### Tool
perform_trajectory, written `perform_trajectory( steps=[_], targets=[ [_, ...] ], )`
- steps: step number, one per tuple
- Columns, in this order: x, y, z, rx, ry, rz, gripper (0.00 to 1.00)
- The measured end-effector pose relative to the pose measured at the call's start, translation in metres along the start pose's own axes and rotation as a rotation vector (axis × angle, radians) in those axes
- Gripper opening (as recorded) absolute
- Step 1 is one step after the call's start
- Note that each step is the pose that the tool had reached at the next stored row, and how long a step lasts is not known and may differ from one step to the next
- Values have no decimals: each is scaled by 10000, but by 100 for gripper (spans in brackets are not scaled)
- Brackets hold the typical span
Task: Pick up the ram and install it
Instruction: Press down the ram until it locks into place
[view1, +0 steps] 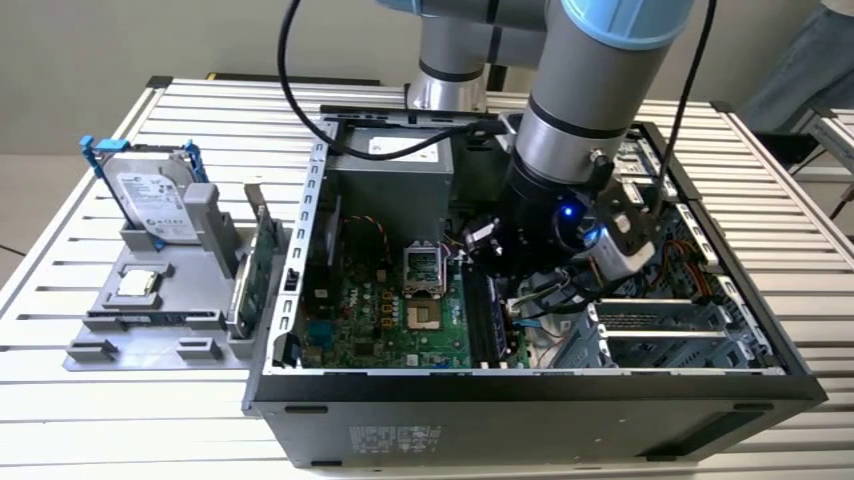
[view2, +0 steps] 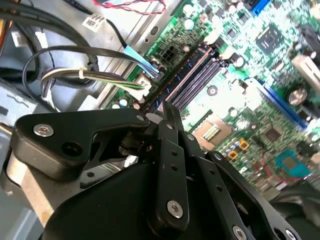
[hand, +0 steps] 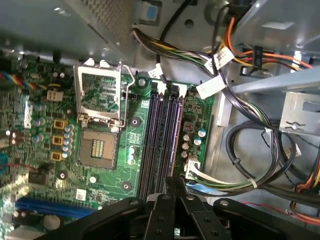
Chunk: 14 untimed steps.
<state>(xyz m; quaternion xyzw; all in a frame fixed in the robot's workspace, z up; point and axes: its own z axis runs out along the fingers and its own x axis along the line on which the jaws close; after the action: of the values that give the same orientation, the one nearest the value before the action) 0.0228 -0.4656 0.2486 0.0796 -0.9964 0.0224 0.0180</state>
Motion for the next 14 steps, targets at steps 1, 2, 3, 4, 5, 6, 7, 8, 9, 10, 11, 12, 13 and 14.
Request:
perform_trajectory(
  steps=[1, 2, 3, 4, 5, 6, 7, 8, 9, 10, 11, 12, 13, 14],
  targets=[
    [0, 0, 0, 6, -8, -180, 0],
    [0, 0, 1, 14, -16, -366, 0],
    [0, 0, 1, 20, -23, -544, 0],
    [0, 0, 0, 30, -30, -730, 0],
    [0, 1, 1, 36, -38, -909, 0],
    [0, 0, 1, 43, -45, -1083, 0],
    [0, 1, 2, 51, -53, -1267, 0],
    [0, 1, 2, 58, -60, -1451, 0],
    [0, 0, 3, 66, -68, -1631, 0],
    [0, 1, 3, 73, -76, -1821, 0],
    [0, 1, 3, 79, -84, -2002, 0],
    [0, 1, 4, 86, -91, -2180, 0],
    [0, 1, 4, 93, -99, -2354, 0],
    [0, 1, 4, 102, -106, -2551, 0]
  ],
)
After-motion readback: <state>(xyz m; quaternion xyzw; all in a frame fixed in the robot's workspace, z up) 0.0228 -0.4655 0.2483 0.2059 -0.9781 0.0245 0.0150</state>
